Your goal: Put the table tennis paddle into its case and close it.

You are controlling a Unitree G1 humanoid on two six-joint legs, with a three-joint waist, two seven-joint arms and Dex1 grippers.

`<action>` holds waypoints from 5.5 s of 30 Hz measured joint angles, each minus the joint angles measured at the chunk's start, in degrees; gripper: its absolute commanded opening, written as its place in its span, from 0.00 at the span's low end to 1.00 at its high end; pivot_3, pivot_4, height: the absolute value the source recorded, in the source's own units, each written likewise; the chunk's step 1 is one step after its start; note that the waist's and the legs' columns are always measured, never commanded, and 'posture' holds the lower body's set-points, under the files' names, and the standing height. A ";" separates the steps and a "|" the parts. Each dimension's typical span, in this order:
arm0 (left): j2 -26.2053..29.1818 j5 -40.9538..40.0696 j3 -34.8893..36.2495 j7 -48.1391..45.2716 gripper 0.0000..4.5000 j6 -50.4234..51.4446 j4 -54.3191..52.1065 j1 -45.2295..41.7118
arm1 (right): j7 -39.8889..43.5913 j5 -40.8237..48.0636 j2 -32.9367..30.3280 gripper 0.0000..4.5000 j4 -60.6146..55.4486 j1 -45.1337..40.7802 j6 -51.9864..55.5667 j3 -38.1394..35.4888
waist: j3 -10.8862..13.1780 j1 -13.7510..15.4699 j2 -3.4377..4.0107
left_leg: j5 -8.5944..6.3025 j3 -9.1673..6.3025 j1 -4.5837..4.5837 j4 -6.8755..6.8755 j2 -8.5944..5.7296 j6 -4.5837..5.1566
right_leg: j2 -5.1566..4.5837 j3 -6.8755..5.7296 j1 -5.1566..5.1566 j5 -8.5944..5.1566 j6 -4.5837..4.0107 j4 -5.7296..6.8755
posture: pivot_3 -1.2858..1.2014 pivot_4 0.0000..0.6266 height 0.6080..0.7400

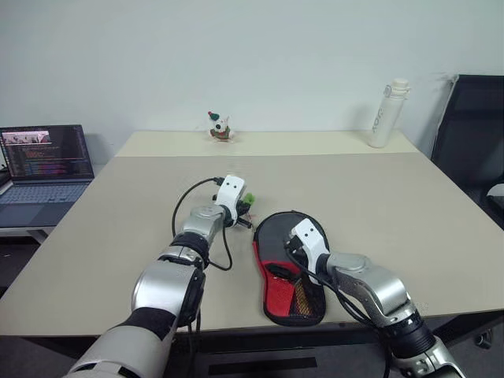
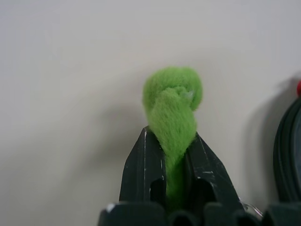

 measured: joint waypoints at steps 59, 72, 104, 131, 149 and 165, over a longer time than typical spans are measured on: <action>-7.85 17.22 -9.17 -4.90 0.63 -20.86 2.25 -4.87 | 0.09 3.69 -0.70 1.00 -13.96 6.83 10.21 1.69 | -1.35 -1.31 -0.05 | -0.19 0.06 0.39 -0.05 0.04 -0.30 | 0.03 0.08 0.35 -0.06 0.09 -0.12 | 0.52 0.24 1.00; 4.49 -11.85 4.35 -43.84 0.63 -2.53 -31.95 21.74 | 12.46 20.44 -12.55 1.00 -22.72 4.45 13.41 -11.57 | -1.27 -1.24 0.03 | -0.19 0.01 0.07 -0.04 0.04 -0.30 | 0.00 0.07 0.11 -0.05 0.07 -0.15 | 0.52 0.24 1.00; 2.26 -10.85 -6.91 -36.32 0.63 1.04 -43.34 31.05 | -13.72 -0.57 3.05 1.00 70.03 -35.64 -28.61 -23.21 | -1.16 -0.09 0.21 | -0.19 0.15 -0.02 -0.04 0.05 -0.27 | 0.04 0.18 -0.01 0.14 -0.26 -0.15 | 0.52 0.24 1.00; -2.64 -3.97 -11.92 -35.54 0.64 -12.78 -21.42 18.21 | -14.66 -6.65 7.50 0.01 83.52 -40.37 -38.32 -26.03 | -1.10 -0.33 0.31 | -0.19 0.16 0.00 -0.11 0.04 -0.27 | 0.05 0.18 -0.05 0.14 -0.25 -0.09 | 0.52 0.24 1.00; -6.24 -2.78 -11.54 -34.15 0.64 -16.67 -12.10 14.29 | -5.84 -11.58 -10.42 0.01 53.47 -23.73 -28.28 -21.32 | -1.24 0.49 0.55 | -0.19 0.10 0.05 0.00 -0.10 -0.27 | -0.05 0.17 0.18 -0.03 0.04 -0.18 | 0.52 0.24 1.00; -10.59 -0.11 -10.86 -30.91 0.64 -16.99 -8.43 11.70 | 11.18 14.95 -30.65 0.01 -27.08 15.86 25.76 -30.35 | -1.30 1.75 0.65 | -0.21 0.01 -0.03 0.08 -0.18 -0.29 | -0.14 0.05 0.30 0.00 0.17 -0.52 | 0.52 0.24 1.00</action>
